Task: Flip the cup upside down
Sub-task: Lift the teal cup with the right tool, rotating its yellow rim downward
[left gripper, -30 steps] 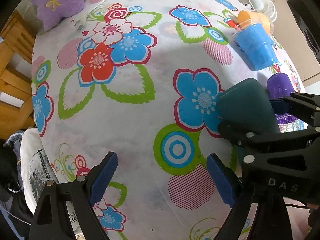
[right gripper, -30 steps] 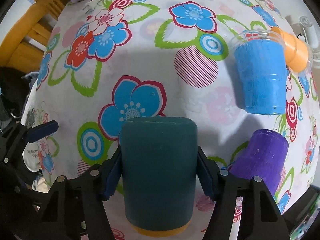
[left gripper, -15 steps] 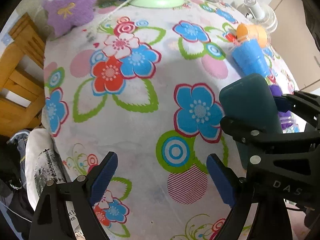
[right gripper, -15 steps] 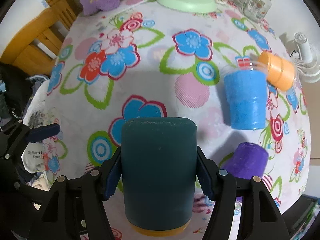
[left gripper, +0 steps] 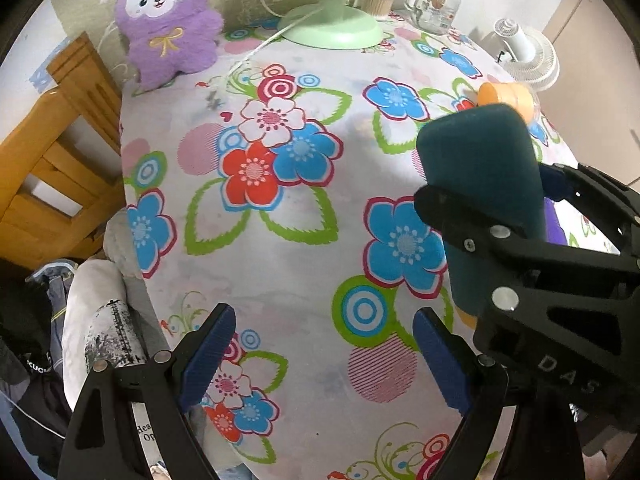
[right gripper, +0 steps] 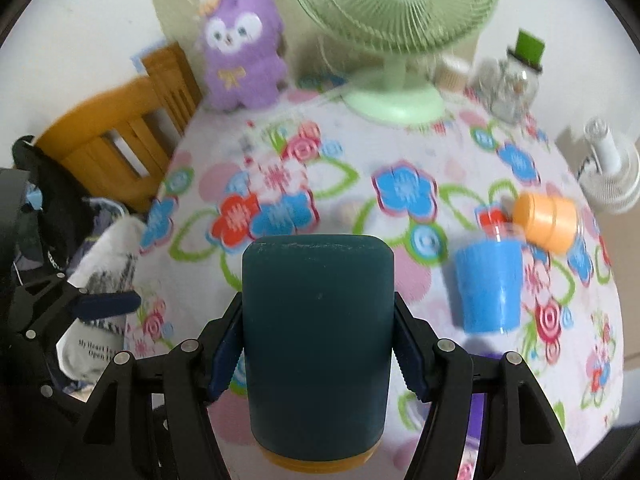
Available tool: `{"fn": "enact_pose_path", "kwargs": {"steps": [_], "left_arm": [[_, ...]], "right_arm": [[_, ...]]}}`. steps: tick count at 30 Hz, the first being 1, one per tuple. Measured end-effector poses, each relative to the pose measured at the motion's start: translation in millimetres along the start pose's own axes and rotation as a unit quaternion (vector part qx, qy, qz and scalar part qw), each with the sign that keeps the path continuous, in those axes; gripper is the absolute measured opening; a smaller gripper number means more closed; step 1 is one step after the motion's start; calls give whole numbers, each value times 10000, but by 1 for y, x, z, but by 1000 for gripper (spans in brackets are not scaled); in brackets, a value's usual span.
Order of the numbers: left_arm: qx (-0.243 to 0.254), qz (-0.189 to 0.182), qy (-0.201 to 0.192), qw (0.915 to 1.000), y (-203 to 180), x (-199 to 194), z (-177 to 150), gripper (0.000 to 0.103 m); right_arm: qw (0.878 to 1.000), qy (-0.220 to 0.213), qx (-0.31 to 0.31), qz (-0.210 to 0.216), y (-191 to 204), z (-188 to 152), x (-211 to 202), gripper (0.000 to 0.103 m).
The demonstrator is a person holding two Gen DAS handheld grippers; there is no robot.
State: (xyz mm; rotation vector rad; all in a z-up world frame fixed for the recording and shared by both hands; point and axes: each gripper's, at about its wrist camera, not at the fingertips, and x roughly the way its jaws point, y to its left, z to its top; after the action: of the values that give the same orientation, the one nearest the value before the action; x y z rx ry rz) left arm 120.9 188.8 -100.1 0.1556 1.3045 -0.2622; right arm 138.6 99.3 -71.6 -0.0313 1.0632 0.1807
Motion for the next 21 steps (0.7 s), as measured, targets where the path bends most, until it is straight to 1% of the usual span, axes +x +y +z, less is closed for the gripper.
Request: {"fn": "enact_pose_path", "kwargs": {"steps": [2,11,15,18,21], "left_arm": [[-3,33,11,10000,2,2,0,92],[93,-96,-27,9999,8,12,4,92],[240,-159,-56,9996,6,19,9,92],[339,-280,21,9990,4,28,14,92],[512,-258,44,9983,-1,38,17,92]], "right_arm": [[9998,-195,-31,-35,2,0,1,68],[9976,-685,57,-110,-1,-5,13,68],[9957,-907,113,-145,-7,-8,19,68],[9943,-1037,151,-185,-11,-10,27,68],[9928,-1168,201,-198,-14,-12,34,68]]}}
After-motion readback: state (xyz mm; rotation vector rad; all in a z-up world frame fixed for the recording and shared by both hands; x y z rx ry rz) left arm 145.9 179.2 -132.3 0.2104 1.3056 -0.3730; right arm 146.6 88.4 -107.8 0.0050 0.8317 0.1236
